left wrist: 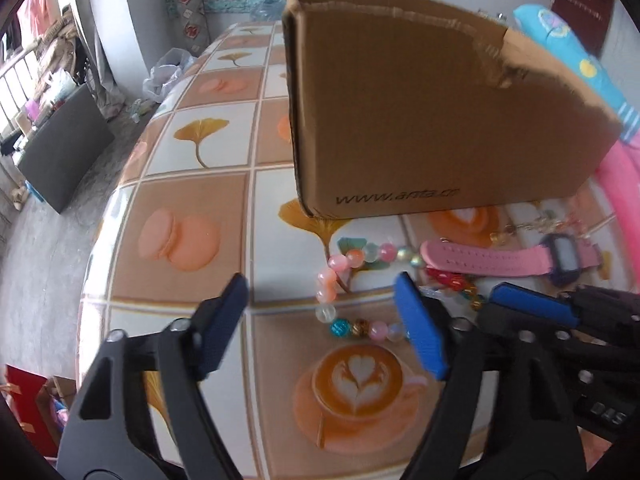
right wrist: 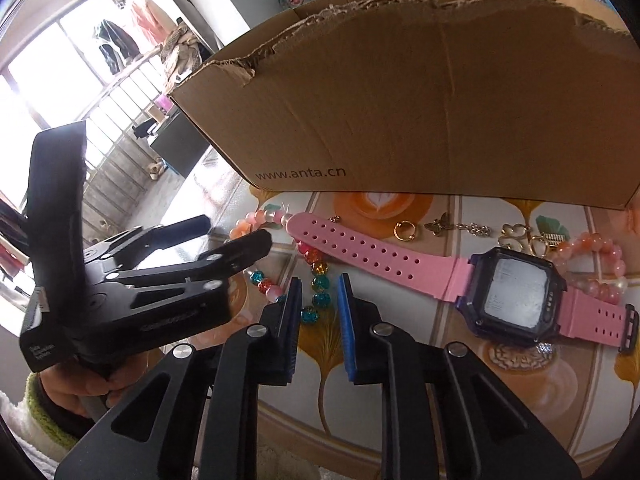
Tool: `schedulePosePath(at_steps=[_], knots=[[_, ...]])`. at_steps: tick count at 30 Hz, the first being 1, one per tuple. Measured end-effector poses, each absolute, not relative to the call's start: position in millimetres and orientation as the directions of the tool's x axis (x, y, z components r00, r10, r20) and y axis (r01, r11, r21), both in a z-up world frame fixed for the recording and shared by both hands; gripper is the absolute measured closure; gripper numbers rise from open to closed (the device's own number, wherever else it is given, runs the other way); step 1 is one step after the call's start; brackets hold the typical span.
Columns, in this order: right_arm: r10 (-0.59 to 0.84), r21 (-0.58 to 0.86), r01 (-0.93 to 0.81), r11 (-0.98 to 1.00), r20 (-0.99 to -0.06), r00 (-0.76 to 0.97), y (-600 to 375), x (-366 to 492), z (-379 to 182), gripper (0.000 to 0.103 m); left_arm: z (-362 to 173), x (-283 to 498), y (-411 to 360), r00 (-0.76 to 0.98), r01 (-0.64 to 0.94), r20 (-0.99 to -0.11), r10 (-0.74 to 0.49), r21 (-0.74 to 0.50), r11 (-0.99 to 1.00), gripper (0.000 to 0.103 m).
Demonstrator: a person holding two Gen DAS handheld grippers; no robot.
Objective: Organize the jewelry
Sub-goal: 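Grasp the multicolour bead bracelet with the right gripper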
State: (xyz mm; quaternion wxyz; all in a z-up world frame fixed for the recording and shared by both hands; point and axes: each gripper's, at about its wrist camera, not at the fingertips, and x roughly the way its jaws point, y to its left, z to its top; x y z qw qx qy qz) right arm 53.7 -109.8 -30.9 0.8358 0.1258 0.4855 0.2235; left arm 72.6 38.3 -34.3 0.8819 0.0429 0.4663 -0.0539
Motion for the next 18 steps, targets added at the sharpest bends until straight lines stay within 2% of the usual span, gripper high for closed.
schedulePosePath(at_steps=[5,7,9,14,18], knots=[[0.511,0.43,-0.277,0.859,-0.75,0.42,-107,56,-29,0.093,-32,70,31,0.587,0.174,-0.807,-0.066,0.046,0.984,0.061],[0.533,0.452,-0.285,0.845,-0.743,0.404,-105,57,-30,0.093,-30,66,27,0.584,0.19,-0.808,-0.069,0.054,0.98,0.078],[0.564,0.483,-0.292,0.825,-0.734,0.379,-103,57,-31,0.093,-28,61,26,0.574,0.2,-0.816,-0.066,0.062,0.978,0.085],[0.554,0.464,-0.307,0.831,-0.74,0.381,-95,56,-31,0.093,-27,49,34,0.549,0.191,-0.833,-0.072,0.041,0.981,0.086],[0.534,0.431,-0.323,0.842,-0.748,0.393,-84,59,-28,0.093,-31,54,39,0.559,0.17,-0.827,-0.053,0.052,0.984,0.074]])
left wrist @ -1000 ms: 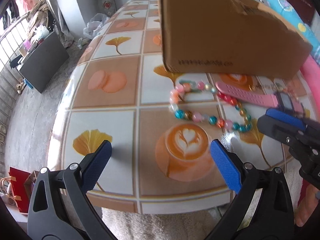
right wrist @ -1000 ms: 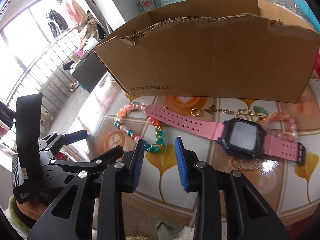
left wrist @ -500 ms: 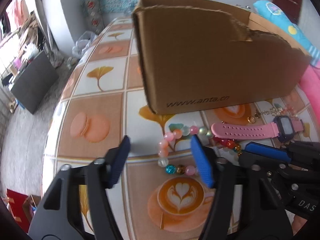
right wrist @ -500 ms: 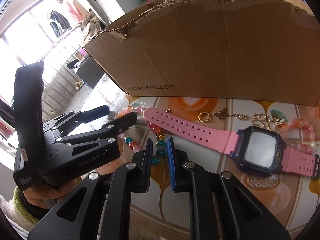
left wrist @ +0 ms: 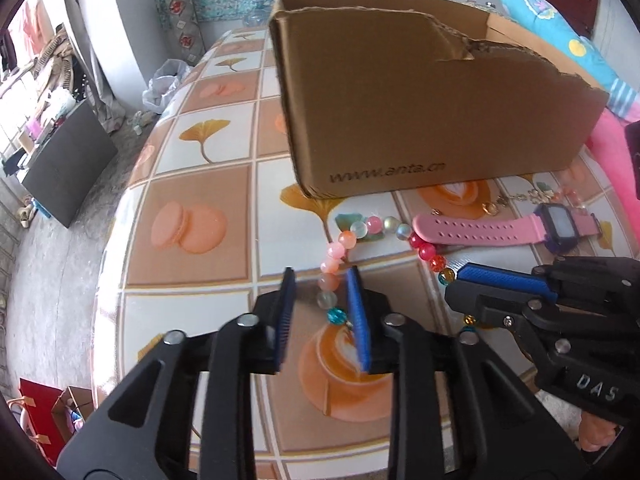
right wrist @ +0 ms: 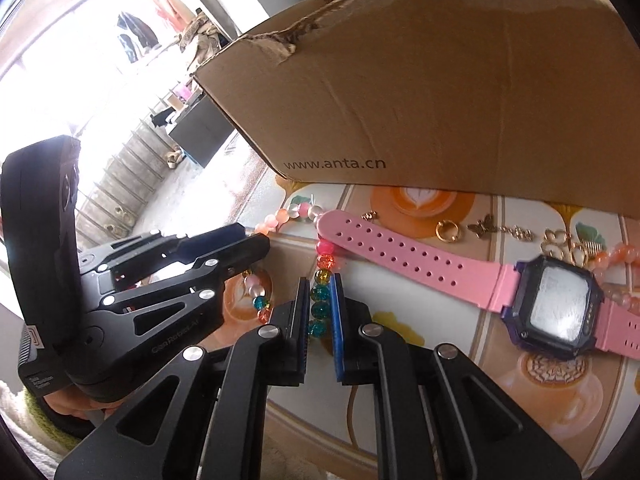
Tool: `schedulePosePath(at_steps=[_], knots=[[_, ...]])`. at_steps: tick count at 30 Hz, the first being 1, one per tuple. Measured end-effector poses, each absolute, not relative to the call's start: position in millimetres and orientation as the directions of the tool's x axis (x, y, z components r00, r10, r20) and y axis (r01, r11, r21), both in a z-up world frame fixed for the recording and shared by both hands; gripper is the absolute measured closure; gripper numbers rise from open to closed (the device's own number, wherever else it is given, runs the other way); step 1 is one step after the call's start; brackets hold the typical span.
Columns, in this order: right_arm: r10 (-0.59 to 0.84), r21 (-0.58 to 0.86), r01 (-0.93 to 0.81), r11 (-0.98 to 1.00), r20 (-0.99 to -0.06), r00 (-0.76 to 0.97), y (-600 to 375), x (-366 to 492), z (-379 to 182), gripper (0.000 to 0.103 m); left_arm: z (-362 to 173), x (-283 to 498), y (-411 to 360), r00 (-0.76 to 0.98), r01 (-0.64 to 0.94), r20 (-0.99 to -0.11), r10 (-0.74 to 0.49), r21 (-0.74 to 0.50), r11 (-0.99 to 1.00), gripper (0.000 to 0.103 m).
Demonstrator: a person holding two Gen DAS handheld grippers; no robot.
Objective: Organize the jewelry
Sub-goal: 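Grasp the multicolour bead bracelet with the right gripper, then carry the bracelet into the cardboard box and open the right gripper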
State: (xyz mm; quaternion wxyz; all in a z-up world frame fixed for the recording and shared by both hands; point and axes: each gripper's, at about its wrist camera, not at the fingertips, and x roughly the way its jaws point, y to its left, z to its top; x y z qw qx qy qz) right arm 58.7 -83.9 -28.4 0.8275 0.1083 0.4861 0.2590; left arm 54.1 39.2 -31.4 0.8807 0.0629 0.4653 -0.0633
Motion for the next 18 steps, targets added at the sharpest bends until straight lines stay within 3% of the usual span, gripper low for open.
schedulePosePath(at_steps=[5,6,7,8,18], knots=[[0.537,0.411,-0.362,0.837,-0.746,0.393,-72,62,-28,0.093,-33,60,40,0.571,0.165,-0.819,-0.054,0.05,0.985,0.074],[0.548,0.419,-0.37,0.829,-0.742,0.386,-70,63,-28,0.093,-33,59,40,0.573,0.168,-0.817,-0.057,0.049,0.985,0.078],[0.553,0.424,-0.372,0.826,-0.74,0.382,-70,62,-28,0.093,-33,57,38,0.578,0.171,-0.814,-0.06,0.049,0.984,0.092],[0.557,0.429,-0.373,0.823,-0.739,0.379,-70,61,-27,0.093,-32,56,40,0.578,0.16,-0.814,-0.059,0.042,0.986,0.094],[0.624,0.496,-0.382,0.78,-0.661,0.417,-89,51,6,0.093,11,26,56,0.64,0.139,-0.752,-0.157,-0.088,0.986,0.094]])
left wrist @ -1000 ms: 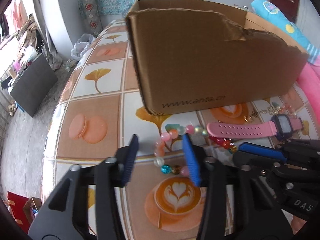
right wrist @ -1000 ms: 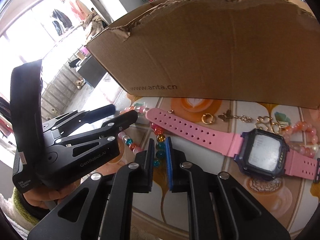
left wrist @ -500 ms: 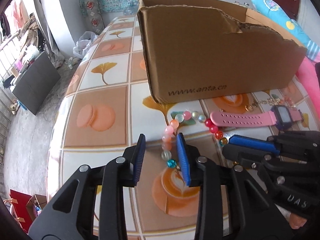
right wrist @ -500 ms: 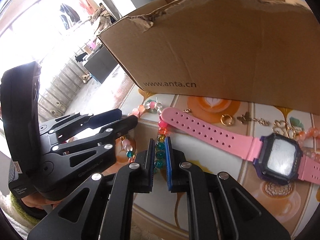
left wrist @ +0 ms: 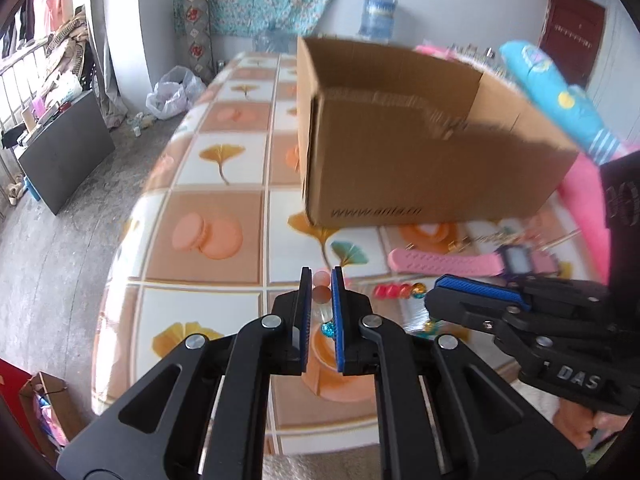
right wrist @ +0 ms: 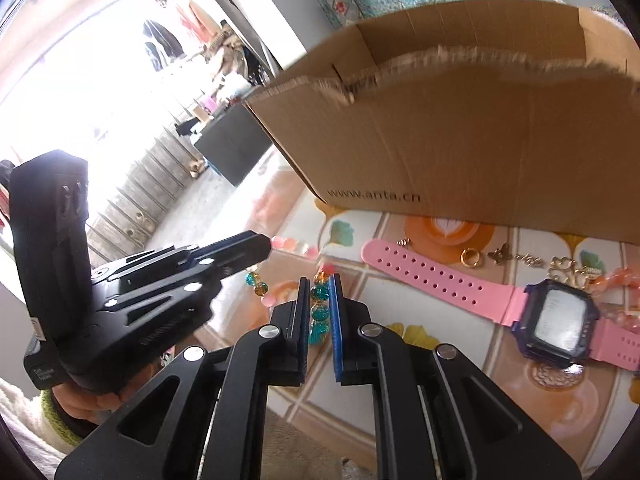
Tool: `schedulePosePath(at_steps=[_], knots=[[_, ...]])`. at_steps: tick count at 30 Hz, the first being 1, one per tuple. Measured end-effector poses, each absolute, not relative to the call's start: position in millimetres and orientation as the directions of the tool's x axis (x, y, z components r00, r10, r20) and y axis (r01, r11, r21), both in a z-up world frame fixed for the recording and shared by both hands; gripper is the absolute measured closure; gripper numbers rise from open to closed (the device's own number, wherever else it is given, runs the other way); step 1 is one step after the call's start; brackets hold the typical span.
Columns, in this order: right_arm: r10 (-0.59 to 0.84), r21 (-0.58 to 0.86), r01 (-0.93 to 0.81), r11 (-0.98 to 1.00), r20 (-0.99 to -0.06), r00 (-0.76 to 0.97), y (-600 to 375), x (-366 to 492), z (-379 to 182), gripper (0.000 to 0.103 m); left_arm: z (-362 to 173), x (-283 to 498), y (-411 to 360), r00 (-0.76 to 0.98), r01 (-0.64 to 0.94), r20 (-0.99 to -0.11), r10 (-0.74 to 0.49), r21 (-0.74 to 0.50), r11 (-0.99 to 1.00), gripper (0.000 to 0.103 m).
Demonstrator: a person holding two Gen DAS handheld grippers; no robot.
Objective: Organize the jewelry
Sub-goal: 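Carry the bracelet into the cardboard box and open the right gripper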
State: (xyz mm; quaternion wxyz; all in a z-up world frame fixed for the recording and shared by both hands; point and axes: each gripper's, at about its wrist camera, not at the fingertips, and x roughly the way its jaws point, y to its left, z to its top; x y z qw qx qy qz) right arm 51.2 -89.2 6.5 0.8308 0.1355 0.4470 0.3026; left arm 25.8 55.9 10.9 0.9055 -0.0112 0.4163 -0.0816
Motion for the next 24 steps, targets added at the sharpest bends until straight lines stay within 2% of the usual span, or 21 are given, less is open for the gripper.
schedulePosePath(at_steps=[3,8,14,17,21,24], knots=[[0.639,0.504,-0.394,0.769,-0.631,0.44,-100,46,21,0.093,36,21,56,0.673,0.16,-0.713,-0.197,-0.119,0.98,0.094],[0.666,0.481,-0.461,0.746,-0.541,0.514,-113,39,77,0.093,92,12,45,0.731,0.239,-0.625,-0.274,-0.141,0.961,0.094],[0.661,0.443,-0.491,0.75,-0.488,0.57,-138,88,131,0.093,152,56,22,0.752,0.346,-0.551,-0.361,-0.136,0.928,0.094],[0.648,0.459,-0.457,0.762,-0.535,0.542,-150,136,137,0.093,161,99,5,0.736,0.36,-0.572,-0.362,-0.121,0.925,0.094],[0.651,0.541,-0.363,0.759,-0.636,0.413,-157,219,118,0.093,145,168,-19,0.673,0.361,-0.671,-0.312,-0.07,0.93,0.094],[0.654,0.578,-0.306,0.757,-0.677,0.339,-159,259,96,0.093,122,213,-27,0.611,0.342,-0.746,-0.264,-0.052,0.938,0.094]])
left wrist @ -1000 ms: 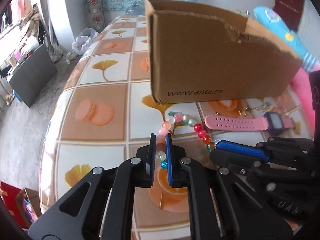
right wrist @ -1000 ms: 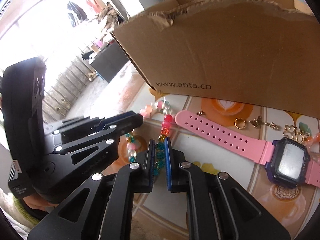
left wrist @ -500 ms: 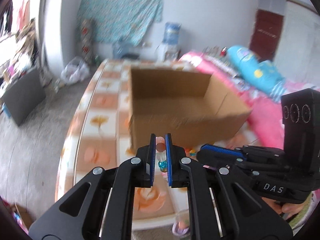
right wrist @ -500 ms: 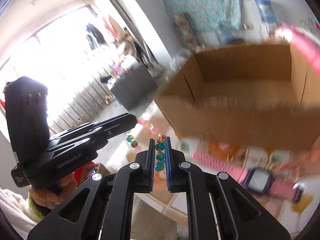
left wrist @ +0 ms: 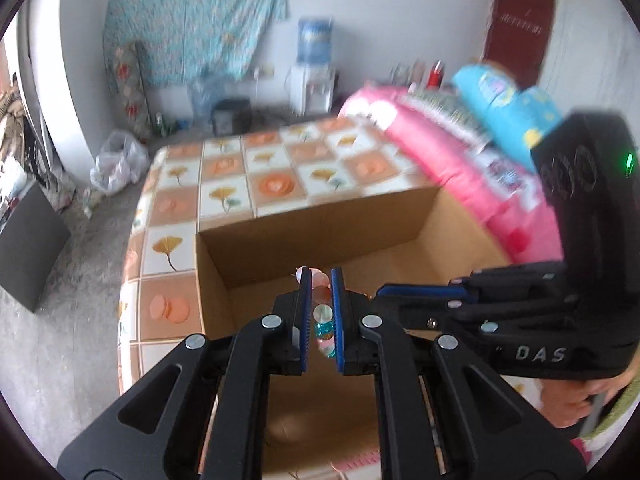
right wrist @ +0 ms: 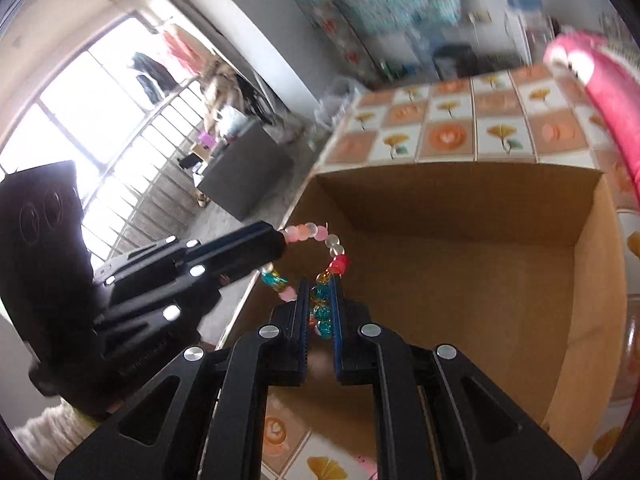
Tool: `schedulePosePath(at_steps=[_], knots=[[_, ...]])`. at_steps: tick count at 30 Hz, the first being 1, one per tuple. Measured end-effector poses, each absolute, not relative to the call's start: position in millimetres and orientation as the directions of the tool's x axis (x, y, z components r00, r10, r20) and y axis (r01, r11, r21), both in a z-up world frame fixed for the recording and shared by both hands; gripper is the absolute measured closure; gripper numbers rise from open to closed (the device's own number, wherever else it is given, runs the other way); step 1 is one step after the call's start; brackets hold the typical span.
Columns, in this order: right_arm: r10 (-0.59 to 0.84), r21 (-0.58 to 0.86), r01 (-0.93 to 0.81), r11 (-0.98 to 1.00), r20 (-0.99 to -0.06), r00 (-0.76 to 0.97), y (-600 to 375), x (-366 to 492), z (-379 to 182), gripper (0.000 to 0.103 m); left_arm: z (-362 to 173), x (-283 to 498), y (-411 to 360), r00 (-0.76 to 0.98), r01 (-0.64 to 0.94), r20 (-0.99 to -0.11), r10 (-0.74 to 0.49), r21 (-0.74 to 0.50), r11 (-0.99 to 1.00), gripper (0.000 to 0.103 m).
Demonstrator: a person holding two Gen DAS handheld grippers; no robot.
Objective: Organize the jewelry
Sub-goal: 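Carry the bracelet into the cardboard box and open the right gripper, then move the right gripper back to the pink-strapped watch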
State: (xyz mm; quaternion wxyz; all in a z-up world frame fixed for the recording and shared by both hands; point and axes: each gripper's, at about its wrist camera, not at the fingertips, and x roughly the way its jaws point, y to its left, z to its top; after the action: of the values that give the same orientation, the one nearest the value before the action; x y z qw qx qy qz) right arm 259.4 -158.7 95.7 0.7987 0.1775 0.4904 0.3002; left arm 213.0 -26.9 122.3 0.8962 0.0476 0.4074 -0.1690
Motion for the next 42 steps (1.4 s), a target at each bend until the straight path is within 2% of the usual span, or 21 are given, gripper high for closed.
schedulePosePath(at_steps=[4,11,14,17,22,25,27,29,30,34,38,42], knots=[[0.632,0.594,-0.217,0.775,-0.735,0.245,-145,305,64,0.093,84,256,-30,0.549,0.307,-0.821,-0.159,0.022,0.951,0.094],[0.586,0.573,-0.123,0.81,-0.798,0.141,-130,348,16,0.093,49,291,-29,0.468,0.286,-0.882,-0.055,0.092,0.954,0.094],[0.574,0.566,-0.099,0.819,-0.81,0.116,-127,358,1,0.092,46,294,-27,0.455,0.278,-0.889,-0.058,0.08,0.957,0.094],[0.573,0.561,-0.117,0.819,-0.811,0.12,-123,360,-3,0.092,47,294,-29,0.459,0.286,-0.885,-0.074,0.069,0.956,0.086],[0.544,0.522,-0.155,0.839,-0.818,0.187,-126,351,16,0.092,64,280,-31,0.525,0.302,-0.844,-0.11,0.064,0.951,0.083],[0.547,0.513,-0.192,0.837,-0.797,0.257,-132,337,44,0.092,84,264,-25,0.571,0.309,-0.804,-0.163,0.027,0.951,0.074],[0.561,0.516,-0.22,0.828,-0.768,0.309,-139,321,68,0.084,103,243,-17,0.615,0.313,-0.763,-0.198,0.006,0.95,0.064],[0.576,0.522,-0.245,0.817,-0.731,0.365,-150,295,94,0.059,121,219,-7,0.653,0.321,-0.721,-0.234,-0.016,0.947,0.05],[0.592,0.53,-0.263,0.806,-0.707,0.387,-156,282,104,0.057,130,201,0,0.671,0.328,-0.698,-0.251,-0.025,0.944,0.042],[0.642,0.537,-0.354,0.766,-0.604,0.473,-183,205,141,0.051,146,137,24,0.723,0.328,-0.635,-0.272,-0.031,0.944,0.031],[0.665,0.534,-0.401,0.744,-0.539,0.516,-203,140,149,0.047,137,83,42,0.753,0.297,-0.606,-0.255,-0.033,0.954,0.023],[0.656,0.52,-0.406,0.752,-0.526,0.541,-210,90,137,0.044,101,47,50,0.724,0.237,-0.646,-0.241,-0.095,0.967,0.022]])
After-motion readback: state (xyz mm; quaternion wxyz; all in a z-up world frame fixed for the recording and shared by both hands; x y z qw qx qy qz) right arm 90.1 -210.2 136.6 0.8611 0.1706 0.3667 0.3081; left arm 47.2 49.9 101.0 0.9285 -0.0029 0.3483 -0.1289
